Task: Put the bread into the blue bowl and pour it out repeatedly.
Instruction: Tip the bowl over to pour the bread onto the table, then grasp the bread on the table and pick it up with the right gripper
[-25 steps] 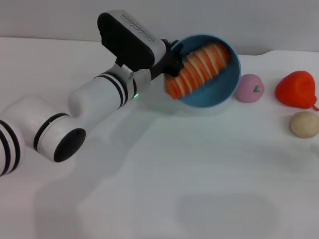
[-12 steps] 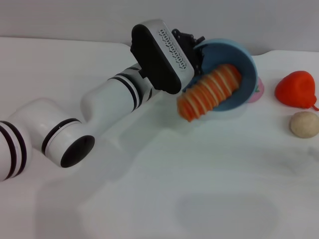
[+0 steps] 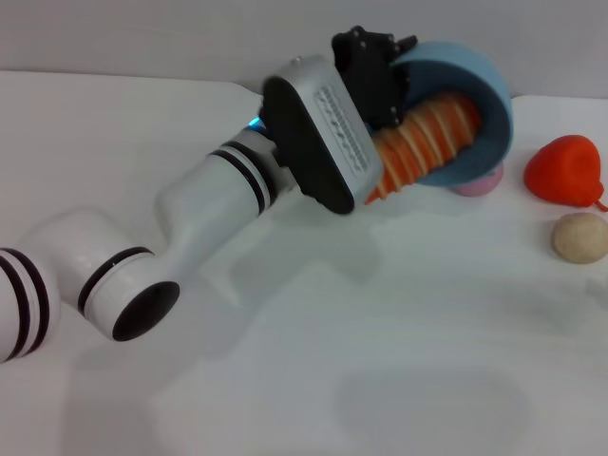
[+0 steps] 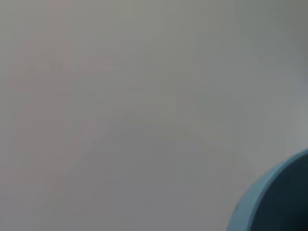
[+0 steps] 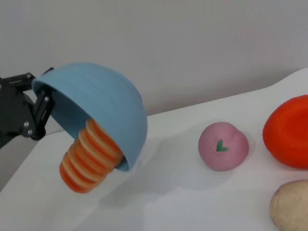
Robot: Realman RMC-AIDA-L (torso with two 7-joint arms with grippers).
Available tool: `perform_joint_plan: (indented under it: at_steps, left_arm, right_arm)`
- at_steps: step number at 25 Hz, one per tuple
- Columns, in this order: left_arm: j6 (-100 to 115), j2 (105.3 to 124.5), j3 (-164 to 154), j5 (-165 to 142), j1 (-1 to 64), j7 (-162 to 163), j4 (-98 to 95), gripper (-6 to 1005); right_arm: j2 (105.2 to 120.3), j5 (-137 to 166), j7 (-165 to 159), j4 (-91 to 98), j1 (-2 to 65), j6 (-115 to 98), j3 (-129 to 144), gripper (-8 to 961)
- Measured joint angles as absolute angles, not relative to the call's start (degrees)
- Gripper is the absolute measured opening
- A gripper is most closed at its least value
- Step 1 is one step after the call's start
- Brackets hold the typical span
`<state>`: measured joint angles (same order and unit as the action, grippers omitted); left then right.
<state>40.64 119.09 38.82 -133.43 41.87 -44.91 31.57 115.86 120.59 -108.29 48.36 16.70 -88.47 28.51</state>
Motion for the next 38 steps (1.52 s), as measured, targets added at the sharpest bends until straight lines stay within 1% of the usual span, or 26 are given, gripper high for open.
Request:
perform_joint_plan:
  at_steps: [8,15,20,24,28,31,32,34,38]
  left_arm:
    - [41.3,119.09,34.8,-133.3,41.4,-59.7,32.7,7]
    - [41.5,119.09,33.7,-132.5,40.7,-62.5,32.8,6]
    - [41.1,119.09,32.8,-125.9,40.6,-62.1,32.8,5]
    - [39.0,119.07,35.9,-114.7,41.4,-60.1,33.3,5]
    - [31.6,118.95,44.6,-105.1,41.5,-58.8,35.5,4]
    - [26.3,118.75,50.5,-101.5,40.4,-58.8,37.6,4]
    - [21.4,118.68,55.3,-98.9,39.2,-58.8,39.2,3]
    - [18.9,118.65,57.5,-97.5,38.6,-58.7,39.9,3]
    - [3.4,118.36,69.3,-90.5,36.4,-58.7,42.2,2]
  right_arm:
    - [115.94,120.5,-108.3,48.2,16.7,-88.4,28.5,438]
    - [116.07,120.5,-108.3,48.1,16.5,-88.2,28.5,438]
    - [116.21,120.5,-107.9,47.8,16.5,-87.8,28.5,438]
    - [116.69,120.3,-105.5,48.0,17.2,-88.1,28.7,438]
    - [117.53,119.9,-102.1,48.4,18.6,-88.4,29.1,439]
    - [118.3,119.8,-98.6,48.8,20.2,-88.9,29.2,439]
    - [118.43,119.8,-97.5,48.8,20.8,-89.1,29.5,440]
    - [118.46,119.8,-96.3,48.5,22.2,-89.5,30.7,440]
    - [118.41,119.8,-96.2,50.3,25.0,-90.6,36.8,441]
